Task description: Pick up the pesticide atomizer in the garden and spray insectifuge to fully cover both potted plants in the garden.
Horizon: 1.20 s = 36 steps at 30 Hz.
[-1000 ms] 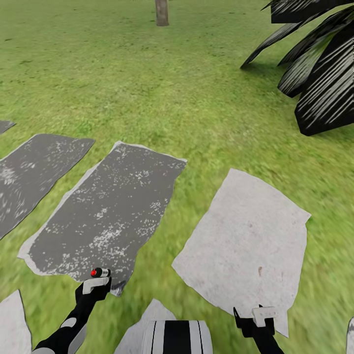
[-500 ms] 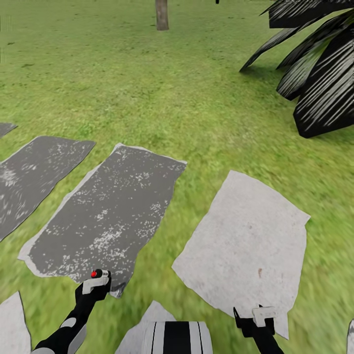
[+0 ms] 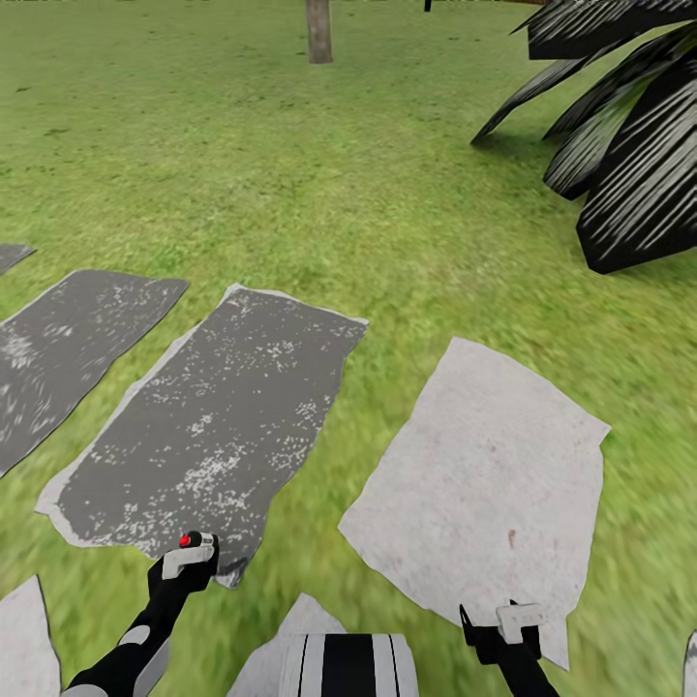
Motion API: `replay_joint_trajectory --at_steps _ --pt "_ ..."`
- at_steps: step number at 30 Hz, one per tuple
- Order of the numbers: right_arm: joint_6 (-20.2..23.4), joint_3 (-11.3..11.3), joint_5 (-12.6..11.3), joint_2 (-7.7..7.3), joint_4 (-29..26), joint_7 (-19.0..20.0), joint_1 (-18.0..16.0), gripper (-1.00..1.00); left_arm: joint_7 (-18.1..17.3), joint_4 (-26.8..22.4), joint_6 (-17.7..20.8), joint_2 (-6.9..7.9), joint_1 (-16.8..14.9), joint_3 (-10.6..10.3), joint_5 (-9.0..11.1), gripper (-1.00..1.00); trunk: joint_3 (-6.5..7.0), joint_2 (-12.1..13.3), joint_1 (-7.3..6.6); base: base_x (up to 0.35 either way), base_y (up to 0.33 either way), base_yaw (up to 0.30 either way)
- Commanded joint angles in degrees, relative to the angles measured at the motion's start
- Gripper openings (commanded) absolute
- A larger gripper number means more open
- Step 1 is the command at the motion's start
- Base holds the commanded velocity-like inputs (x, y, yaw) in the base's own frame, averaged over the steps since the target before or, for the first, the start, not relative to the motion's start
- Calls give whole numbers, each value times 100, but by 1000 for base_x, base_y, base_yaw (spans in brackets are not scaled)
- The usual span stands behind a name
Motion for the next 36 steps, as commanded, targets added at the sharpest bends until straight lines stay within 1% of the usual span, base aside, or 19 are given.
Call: replay_joint_trajectory --at_steps 1,5,10,14,27,36 --pt "-14 -8 39 1 2 2 -1 100 -23 5 -13 0 -2 7 39 100 2 -1 -1 0 0 0" --pt "-11 -8 39 1 2 2 -1 100 -23 5 -10 0 -2 7 45 100 12 -1 -1 1 0 0" --pt "-15 -8 39 1 2 2 -1 100 -24 5 -15 0 -2 4 167 100 15 -1 -1 60 0 0" --pt "-12 -8 40 1 2 2 -1 100 -29 5 -18 1 -2 2 209 100 15 -1 -1 27 0 0" --pt "-12 -8 43 1 2 2 -1 100 -27 5 -18 0 -2 -2 225 100 16 -1 -1 2 0 2" --pt "-17 -8 45 1 4 2 -1 100 -26 5 -18 0 -2 -1 225 100 60 -1 -1 0 0 90"
